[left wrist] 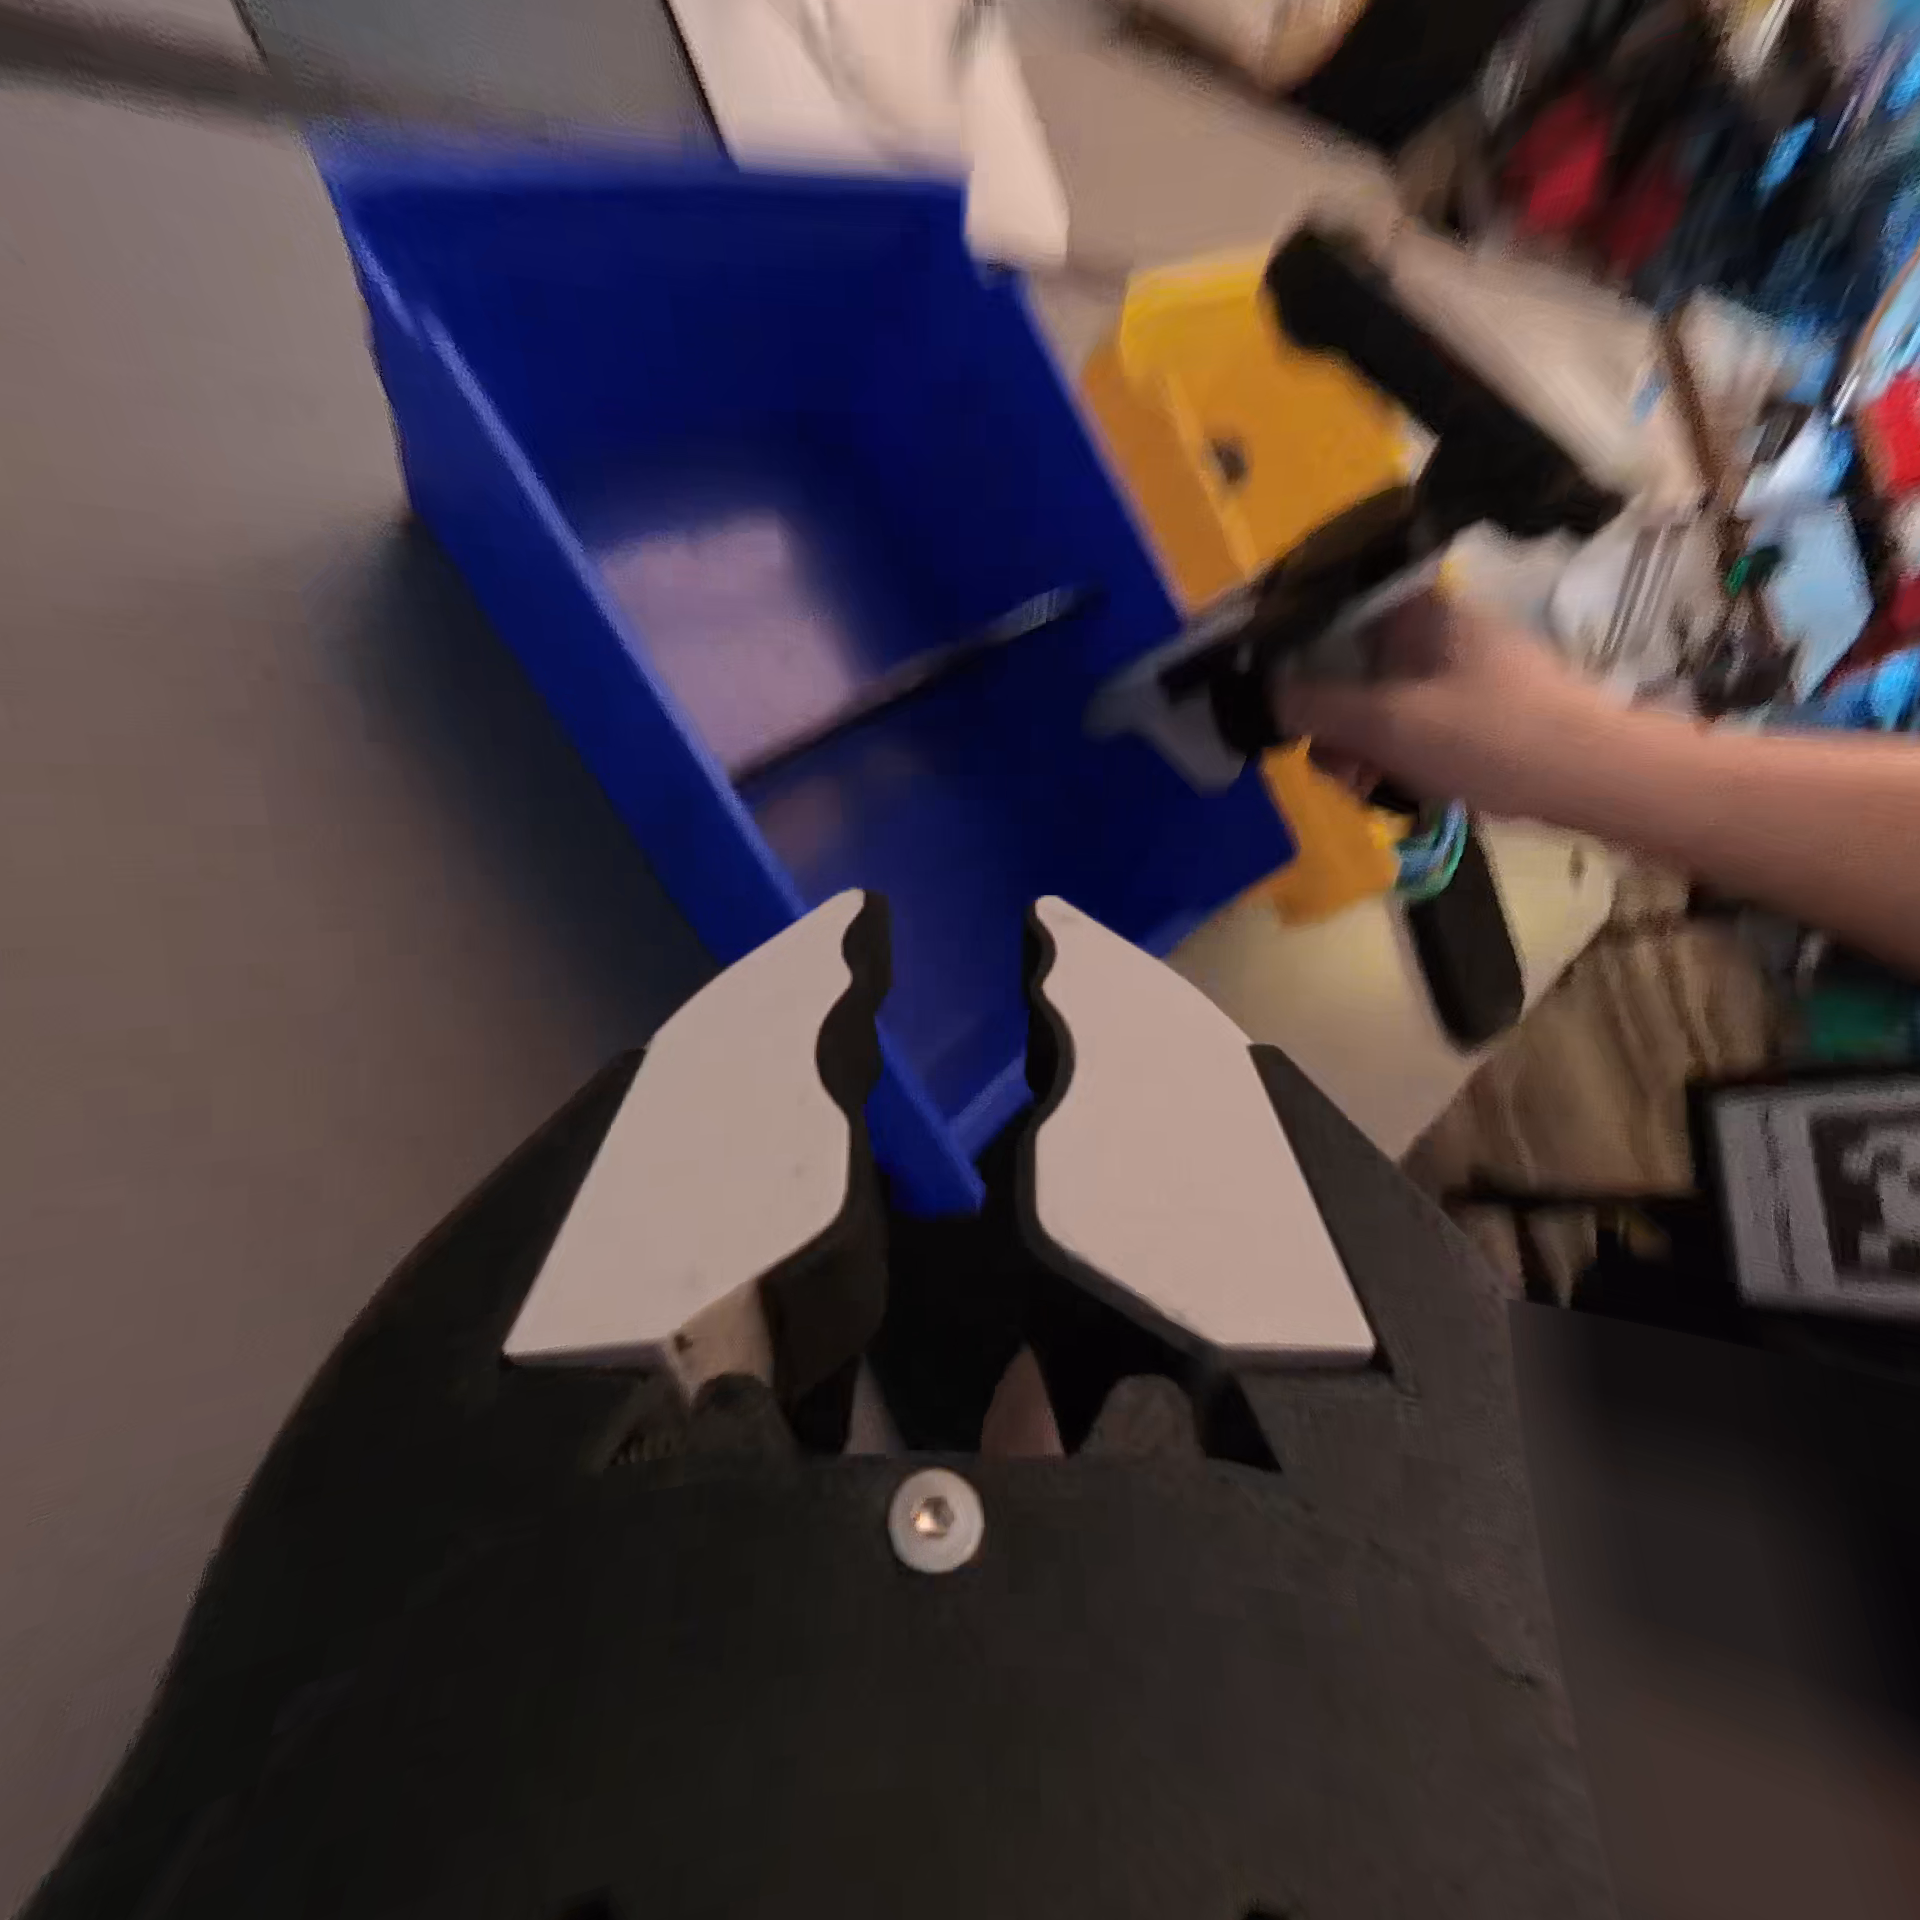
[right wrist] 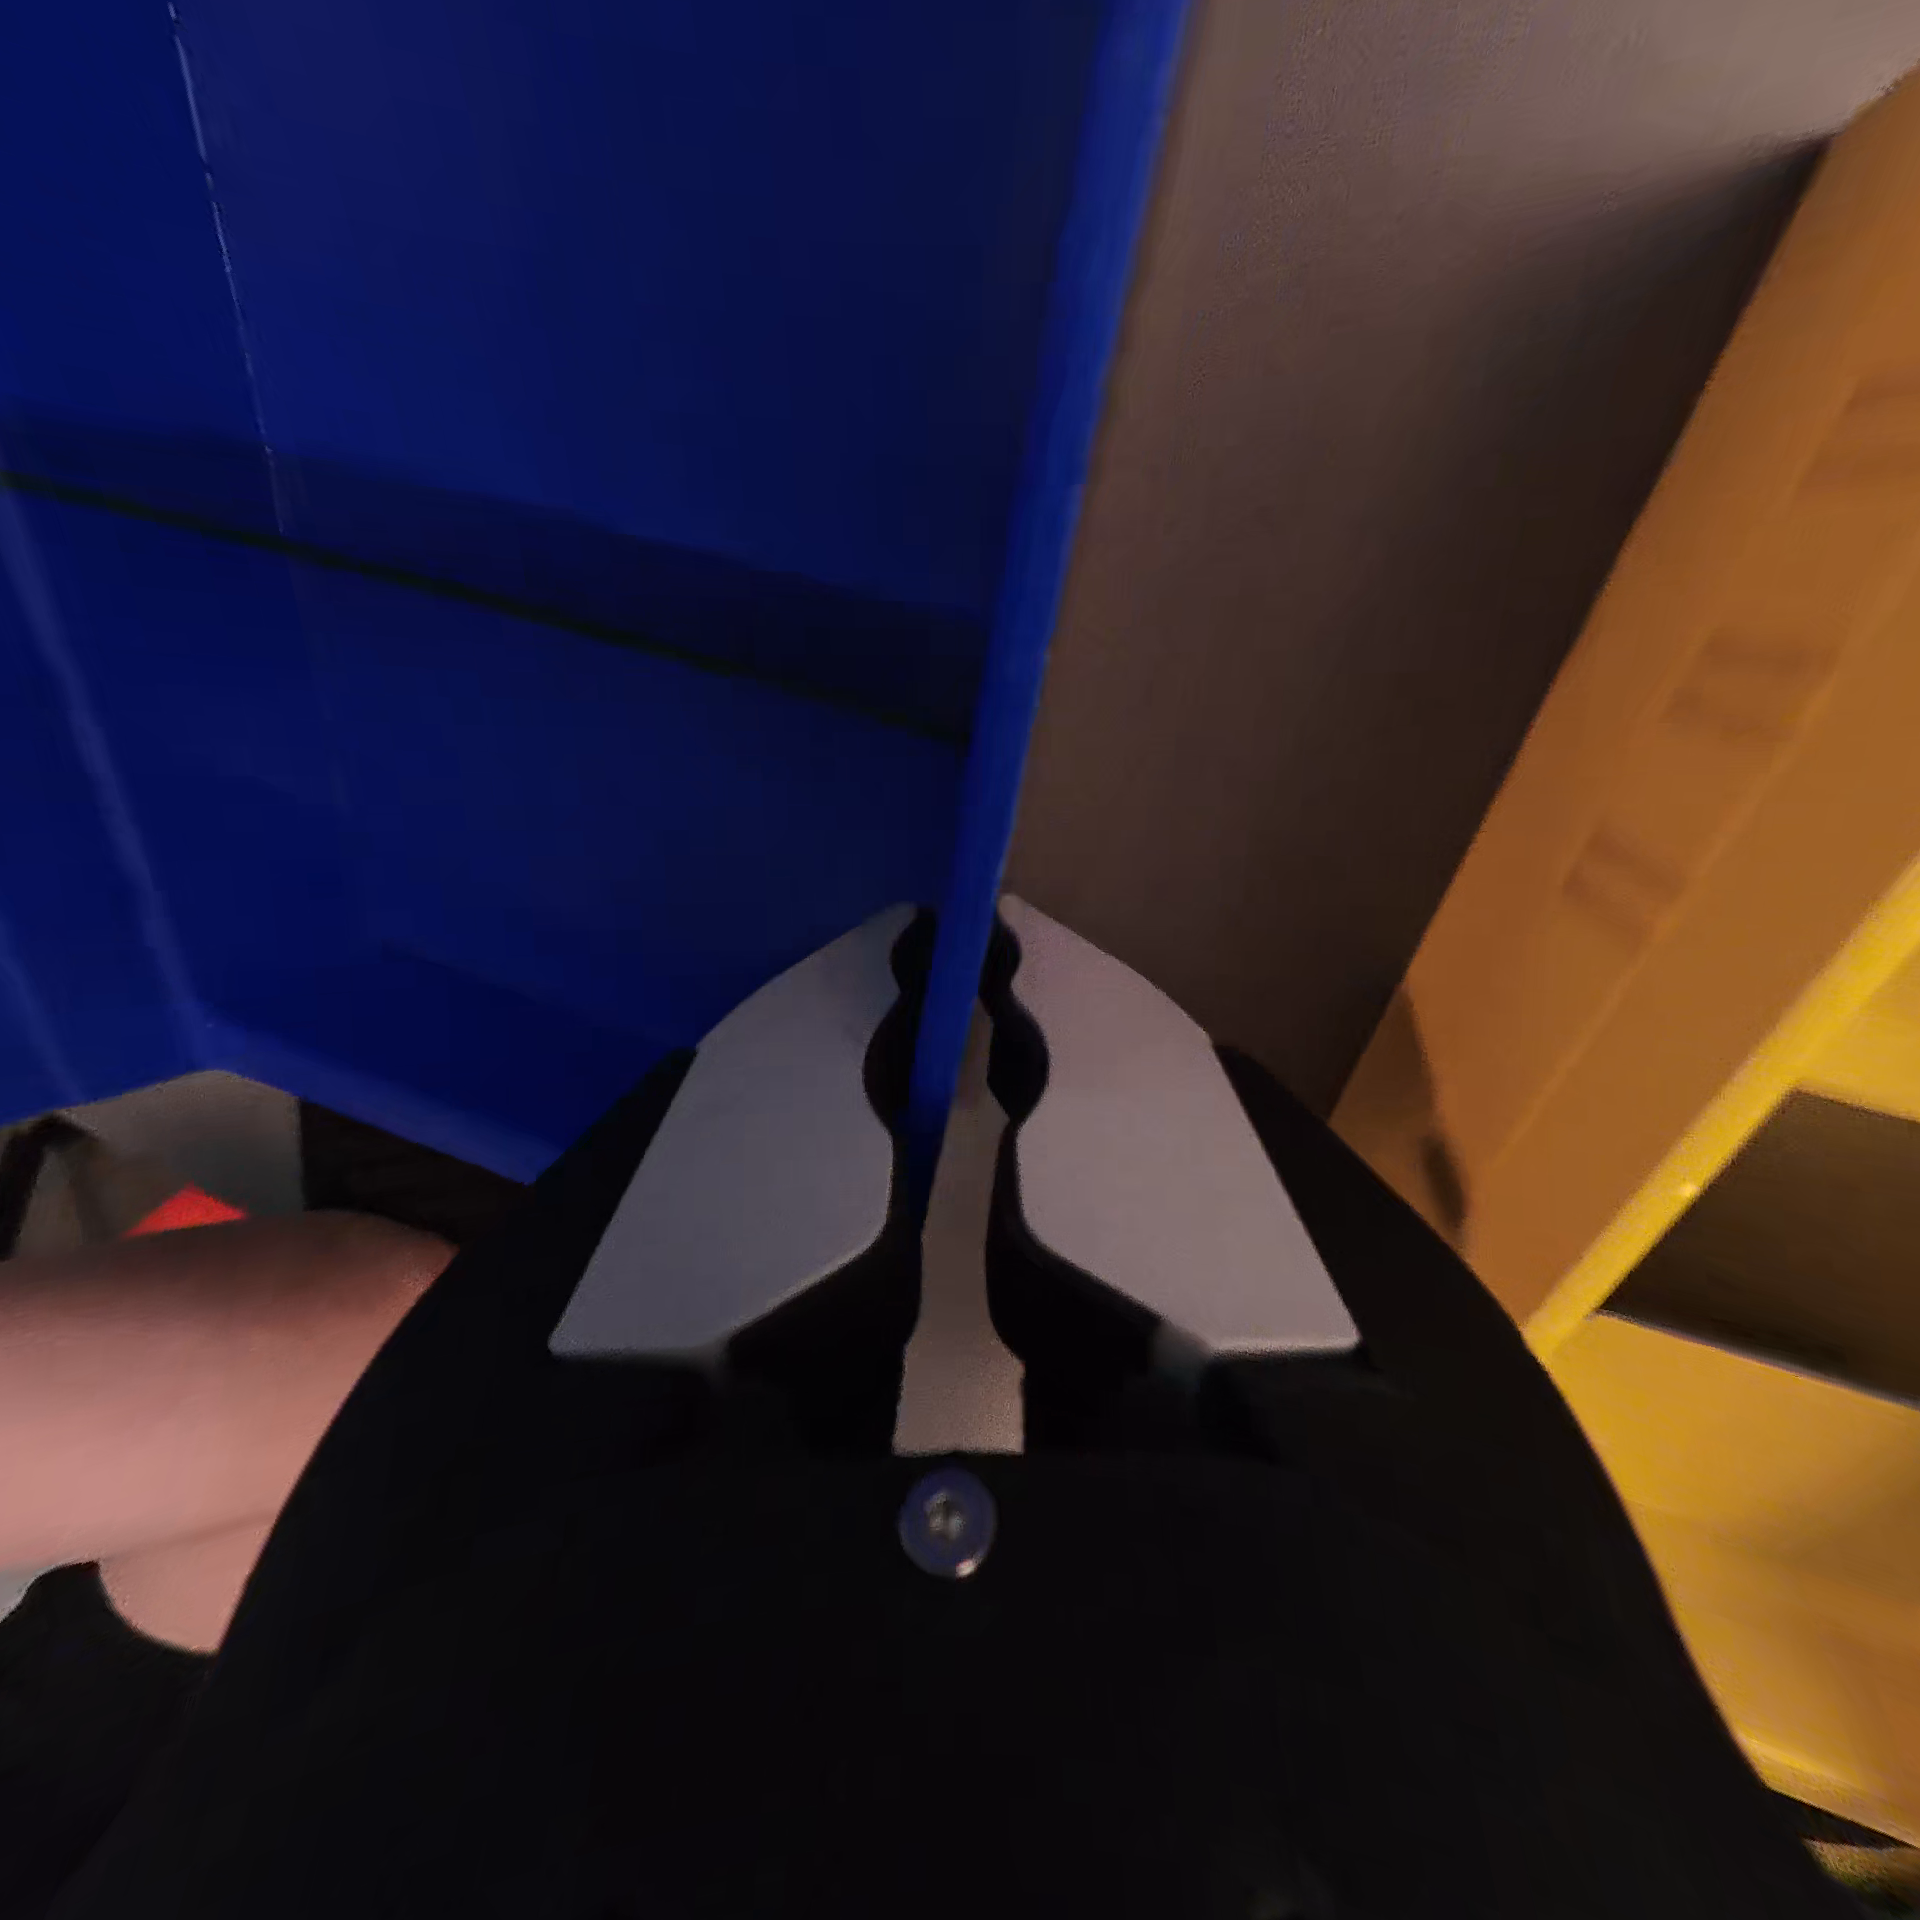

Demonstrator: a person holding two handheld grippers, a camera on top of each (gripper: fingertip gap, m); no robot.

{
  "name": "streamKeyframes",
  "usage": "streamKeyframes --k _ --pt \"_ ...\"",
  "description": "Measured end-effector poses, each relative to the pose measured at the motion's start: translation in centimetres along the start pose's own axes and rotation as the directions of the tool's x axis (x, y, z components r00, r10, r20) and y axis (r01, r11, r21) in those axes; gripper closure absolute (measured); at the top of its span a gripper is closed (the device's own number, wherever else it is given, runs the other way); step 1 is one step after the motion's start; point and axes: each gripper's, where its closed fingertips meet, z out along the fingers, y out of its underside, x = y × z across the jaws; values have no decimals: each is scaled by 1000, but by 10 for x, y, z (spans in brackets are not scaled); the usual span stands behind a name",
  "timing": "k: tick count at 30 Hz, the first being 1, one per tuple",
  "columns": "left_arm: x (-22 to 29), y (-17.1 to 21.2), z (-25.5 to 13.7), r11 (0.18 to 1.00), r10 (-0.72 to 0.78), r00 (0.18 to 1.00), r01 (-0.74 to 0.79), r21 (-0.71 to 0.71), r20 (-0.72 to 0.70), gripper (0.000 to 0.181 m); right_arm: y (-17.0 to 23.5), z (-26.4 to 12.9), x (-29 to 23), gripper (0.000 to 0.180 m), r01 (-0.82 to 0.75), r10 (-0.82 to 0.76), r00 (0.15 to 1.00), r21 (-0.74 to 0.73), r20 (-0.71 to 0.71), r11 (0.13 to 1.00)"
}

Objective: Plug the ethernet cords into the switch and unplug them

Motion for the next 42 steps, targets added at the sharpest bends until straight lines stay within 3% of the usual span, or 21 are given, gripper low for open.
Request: streamKeyframes --k 2,5,8,10,12,16,19,23,26,29,32,38,40,41,42 --pt "0 -32 -30 972 -35 999 29 231 20 158 -4 -2 -5 170 13 -13 1000 -11 14 1000" --pt "8 -54 -87 851 -56 998 31 524 32 157 -8 -11 -21 170 39 -35 996 -57 83 998" --pt "7 -53 -155 622 -149 987 46 782 60 151 -4 -37 -35 170 79 -69 987 -67 148 995" --pt "10 -44 -182 509 -178 984 77 857 17 135 -1 -66 -38 171 112 -102 978 -46 179 993" --pt "10 -35 -183 509 -203 979 116 853 -12 122 2 -104 -31 171 123 -117 972 -13 203 992" --pt "15 -45 -138 672 -157 987 136 728 -39 115 20 -188 25 173 76 -88 981 77 174 994" --pt "46 -72 -82 805 9 988 86 586 -156 128 51 -246 99 172 16 -26 998 159 62 987" --pt "79 -81 41 974 81 976 -34 222 -204 117 105 -310 215 172 -121 148 986 273 -78 954" --pt "109 -67 130 993 99 955 -114 -39 -279 109 150 -336 298 171 -231 296 943 340 -154 912" --pt "119 -51 198 972 94 973 -135 -195 -209 104 194 -340 369 171 -355 452 867 376 -210 856" --pt "123 -38 241 949 125 983 -158 -273 -134 103 229 -322 416 172 -430 535 808 374 -245 821" --pt "103 -14 283 896 250 964 -195 -398 91 118 262 -259 456 171 -507 573 791 293 -215 811" --pt "104 2 289 861 250 966 -193 -471 61 121 265 -240 460 171 -501 555 804 258 -213 826" --pt "114 8 292 854 219 976 -199 -481 -14 144 265 -230 460 171 -498 546 811 240 -209 833" --pt "118 10 292 852 203 978 -198 -486 -42 154 265 -222 461 171 -494 537 818 225 -207 840"
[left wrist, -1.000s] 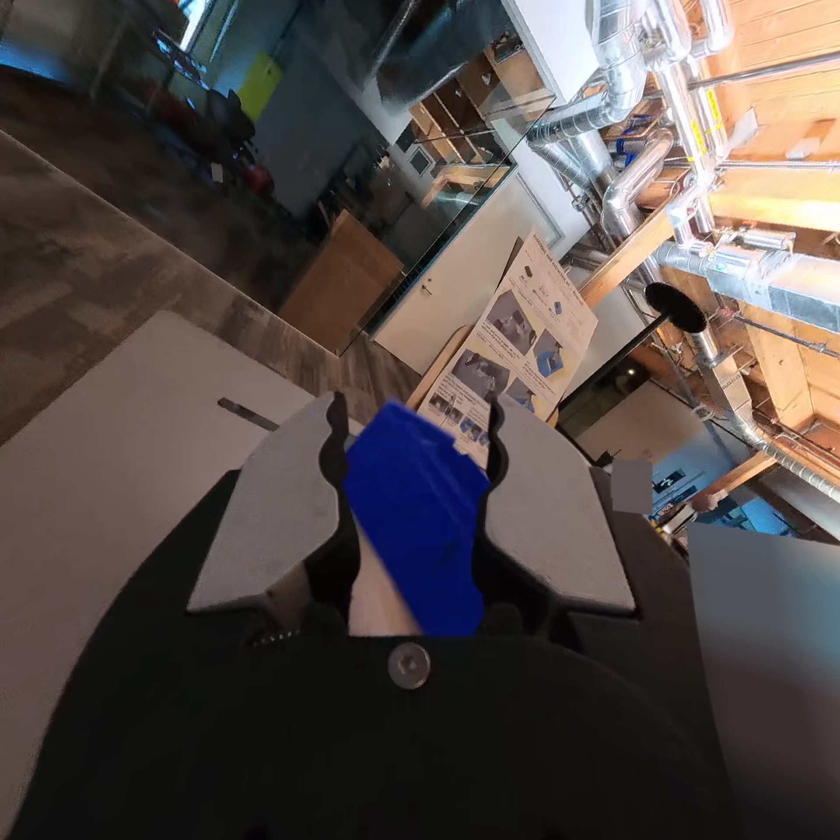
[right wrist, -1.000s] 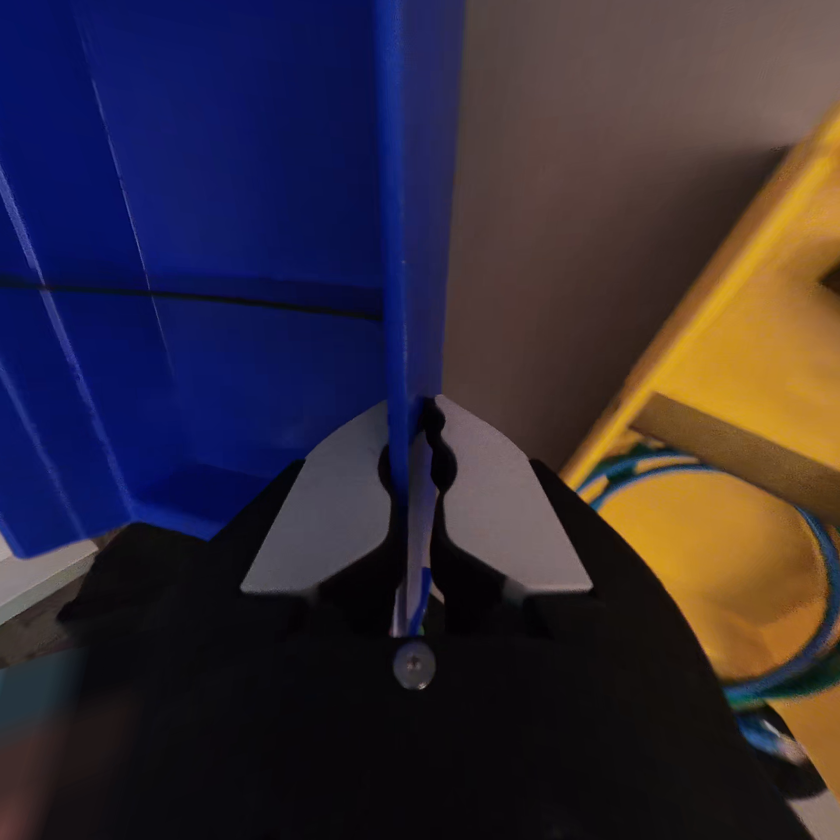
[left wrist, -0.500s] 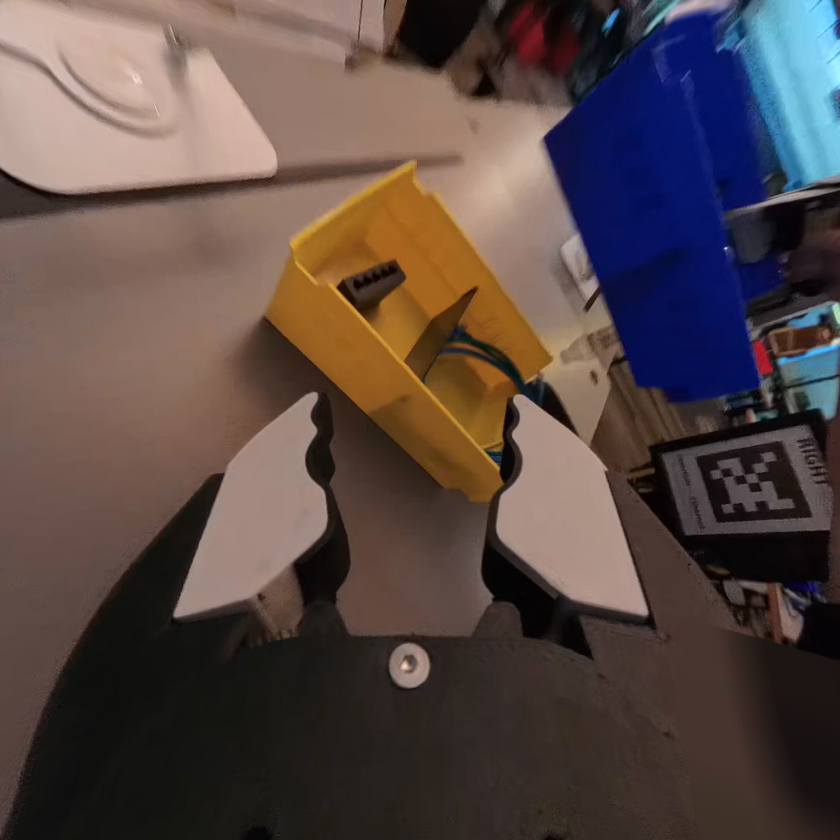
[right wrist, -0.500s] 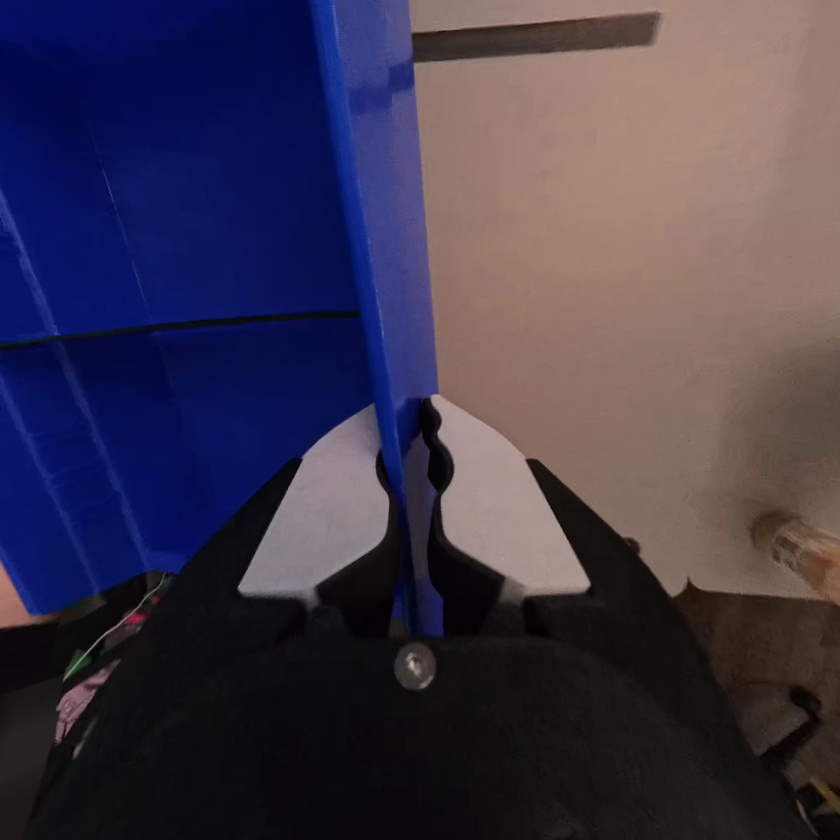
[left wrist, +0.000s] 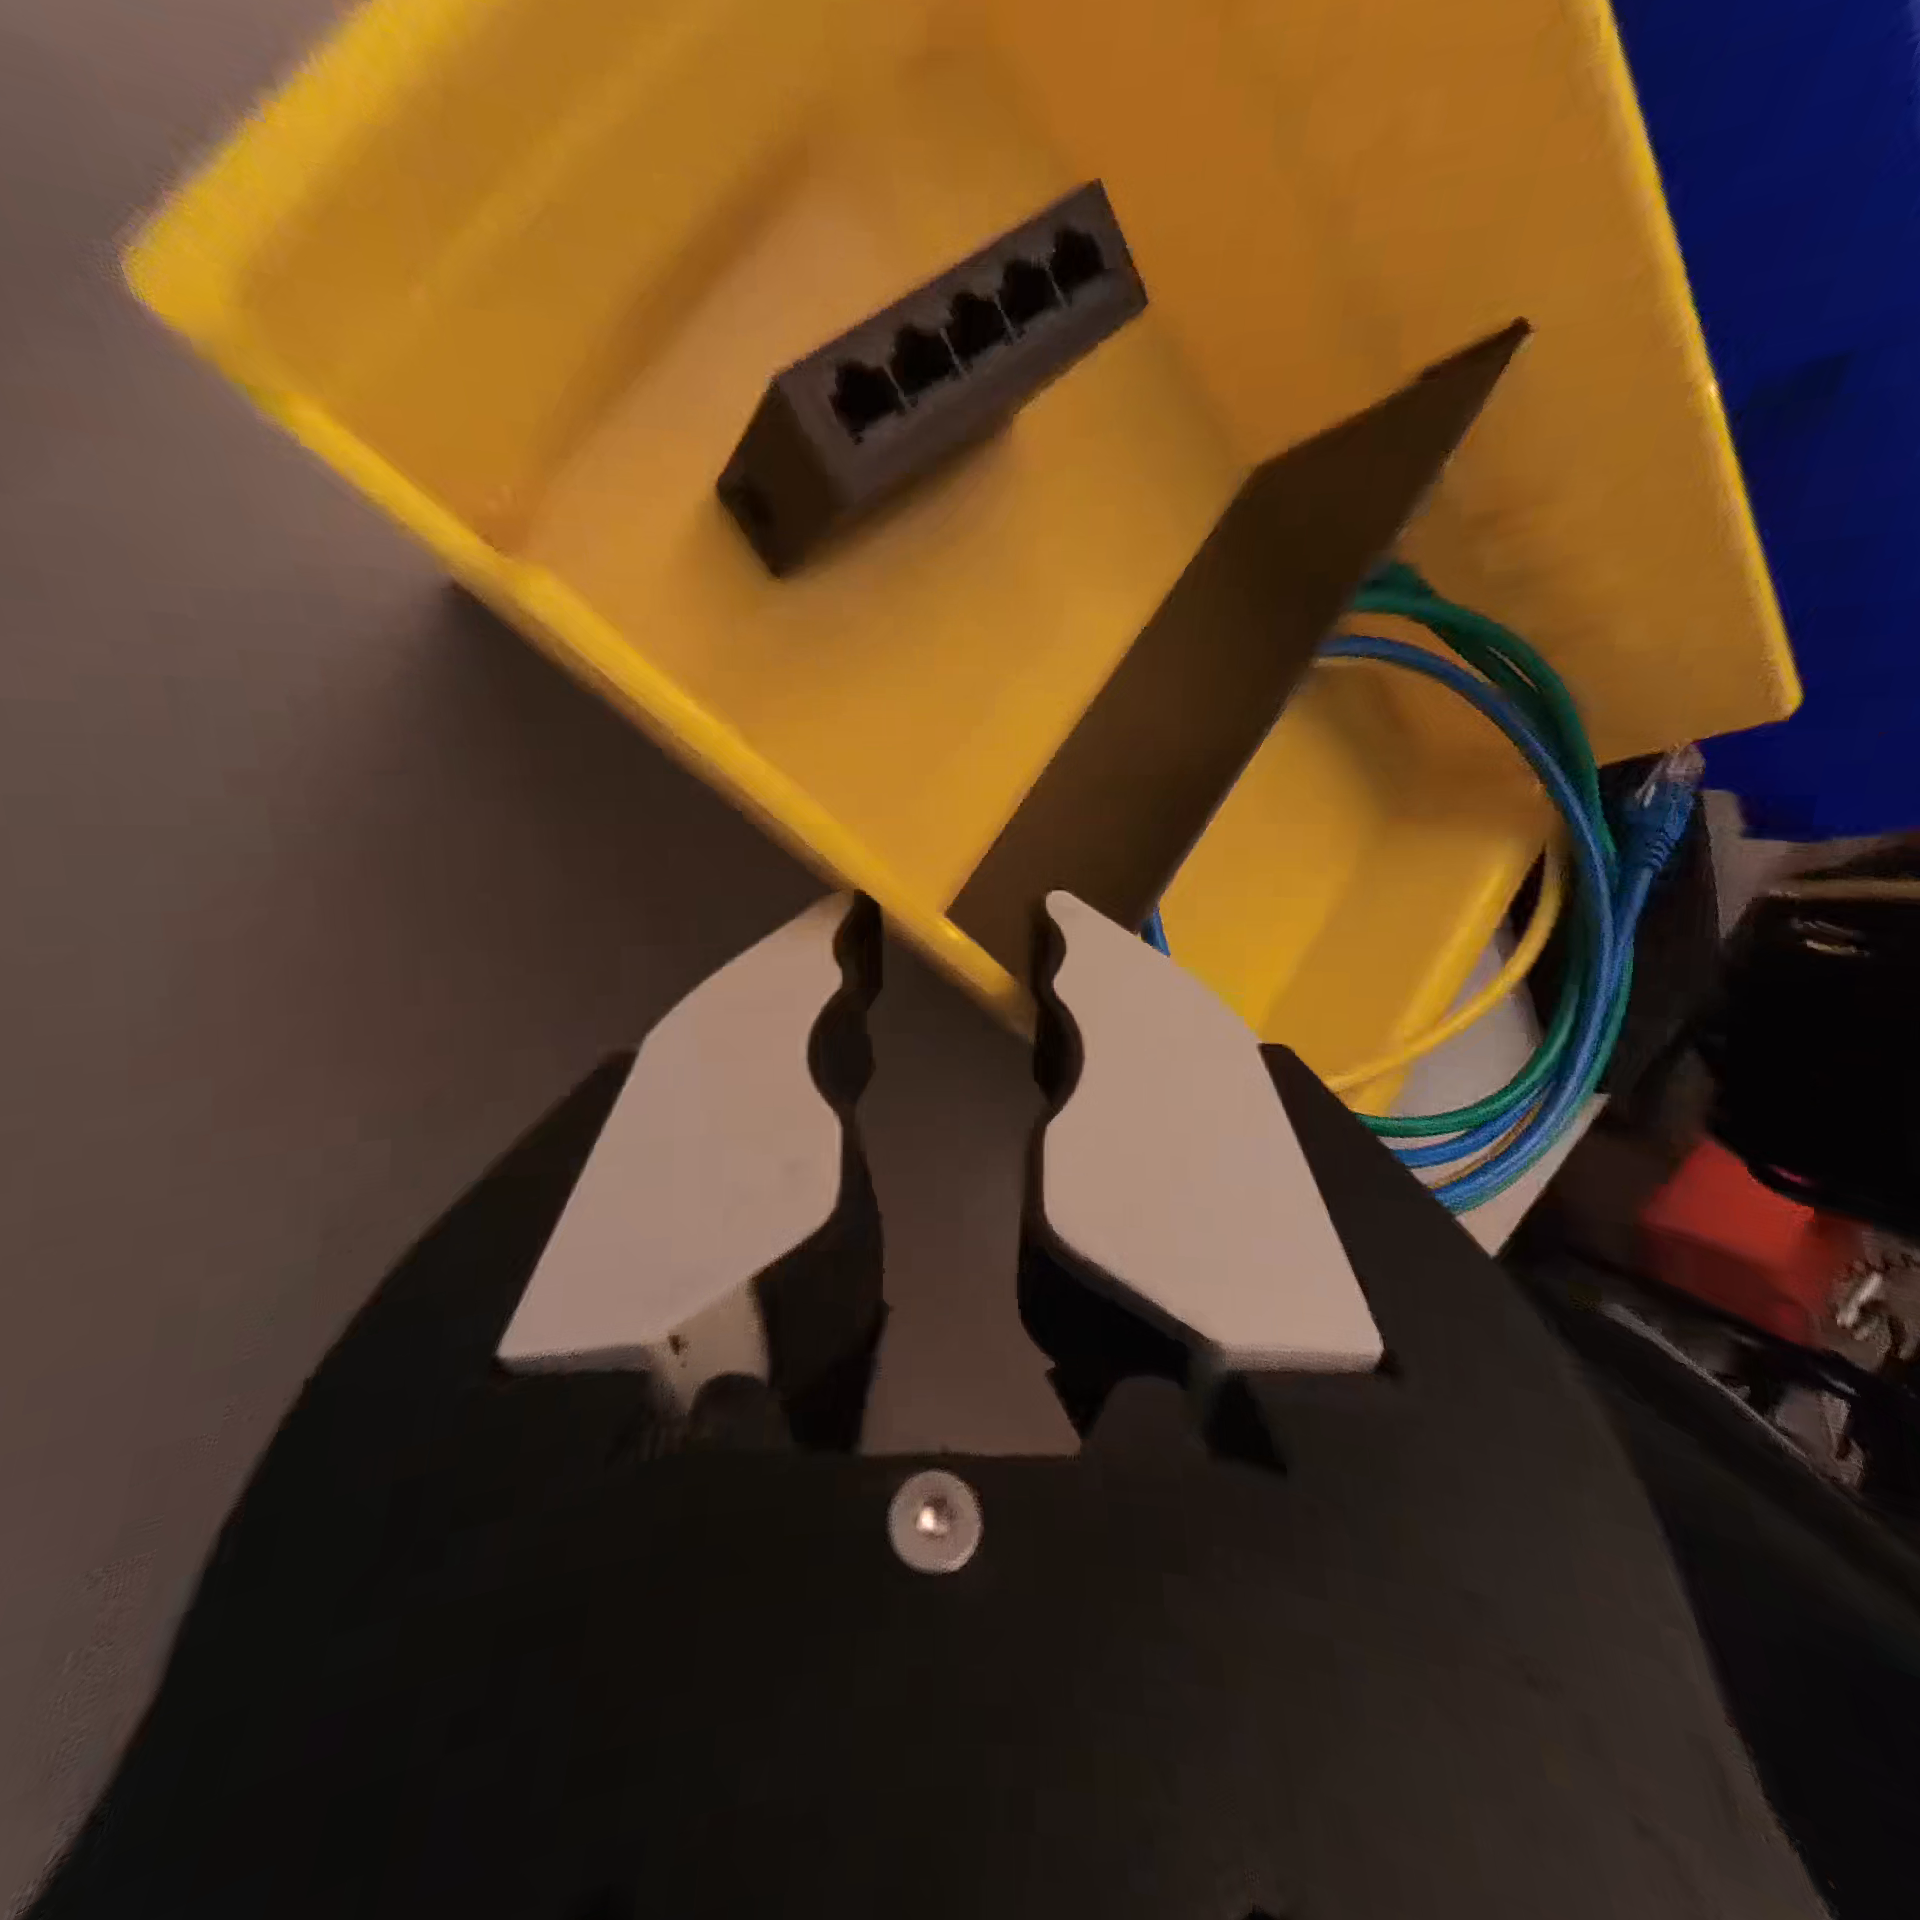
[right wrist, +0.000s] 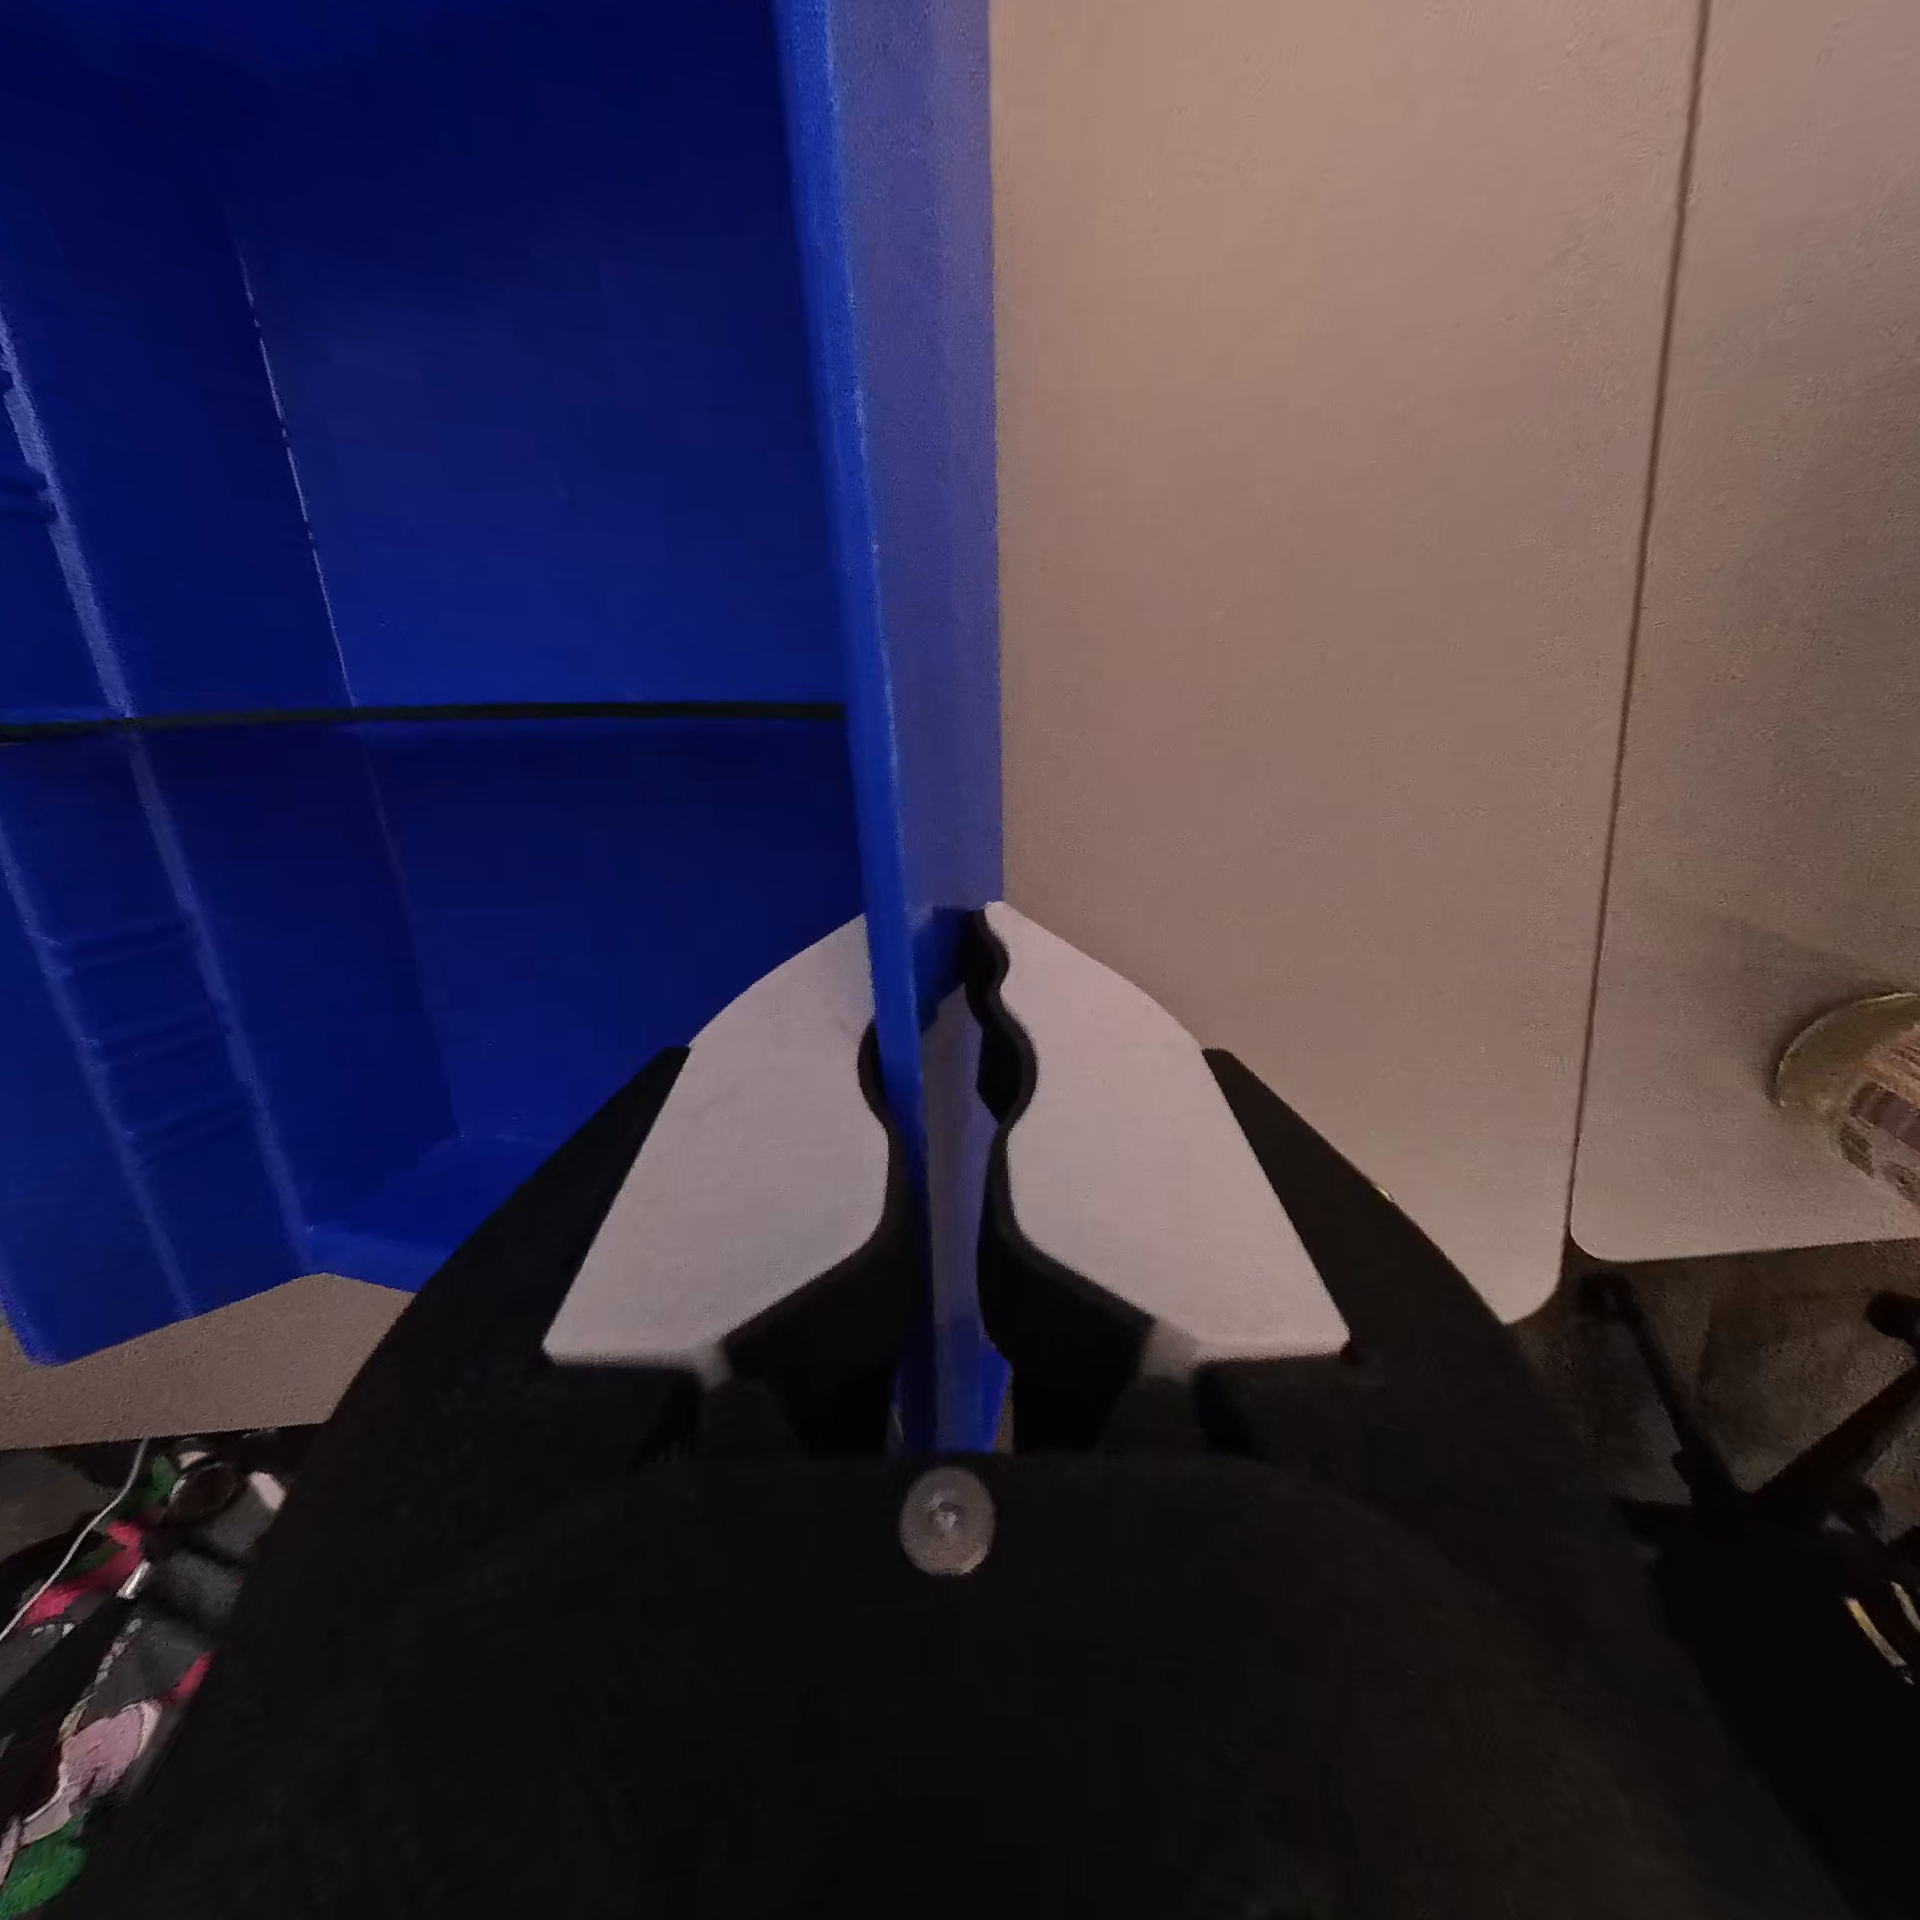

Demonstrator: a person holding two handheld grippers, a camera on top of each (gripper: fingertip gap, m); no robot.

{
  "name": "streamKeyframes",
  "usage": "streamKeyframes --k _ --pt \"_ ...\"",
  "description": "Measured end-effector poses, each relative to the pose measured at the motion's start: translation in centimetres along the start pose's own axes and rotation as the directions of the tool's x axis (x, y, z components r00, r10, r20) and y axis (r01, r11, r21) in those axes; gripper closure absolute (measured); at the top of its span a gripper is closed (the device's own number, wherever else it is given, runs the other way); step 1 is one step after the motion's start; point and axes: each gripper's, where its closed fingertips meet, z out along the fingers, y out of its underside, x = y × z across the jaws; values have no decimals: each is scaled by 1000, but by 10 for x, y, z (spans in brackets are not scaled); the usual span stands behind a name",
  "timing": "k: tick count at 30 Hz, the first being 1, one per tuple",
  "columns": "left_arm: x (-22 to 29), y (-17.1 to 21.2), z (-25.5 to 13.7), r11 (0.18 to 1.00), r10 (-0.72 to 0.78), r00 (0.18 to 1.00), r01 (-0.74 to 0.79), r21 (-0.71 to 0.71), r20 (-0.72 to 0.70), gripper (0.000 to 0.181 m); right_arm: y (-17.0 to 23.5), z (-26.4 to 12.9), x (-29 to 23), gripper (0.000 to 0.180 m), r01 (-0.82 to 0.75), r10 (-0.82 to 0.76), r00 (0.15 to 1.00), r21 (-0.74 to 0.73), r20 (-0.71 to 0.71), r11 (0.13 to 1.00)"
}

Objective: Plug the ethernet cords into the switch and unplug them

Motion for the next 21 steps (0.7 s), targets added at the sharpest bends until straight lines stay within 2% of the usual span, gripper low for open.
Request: streamKeyframes --k 3,6,11,15,21 --pt "-6 7 -6 998 40 998 -38 -49 46 155 -3 20 -9 171 3 -3 999 5 39 1000" --pt "-31 11 -22 999 8 996 -4 -43 93 158 -9 34 -23 171 5 -7 996 16 88 1000" --pt "-103 21 -69 995 -94 976 85 53 194 166 -21 51 -50 171 35 -39 991 33 127 999" --pt "-163 49 -115 980 -183 937 150 131 298 171 -28 59 -69 171 73 -77 989 35 127 997" --pt "-217 88 -164 909 -360 909 291 297 210 170 -29 74 -88 172 73 -74 985 9 157 997"
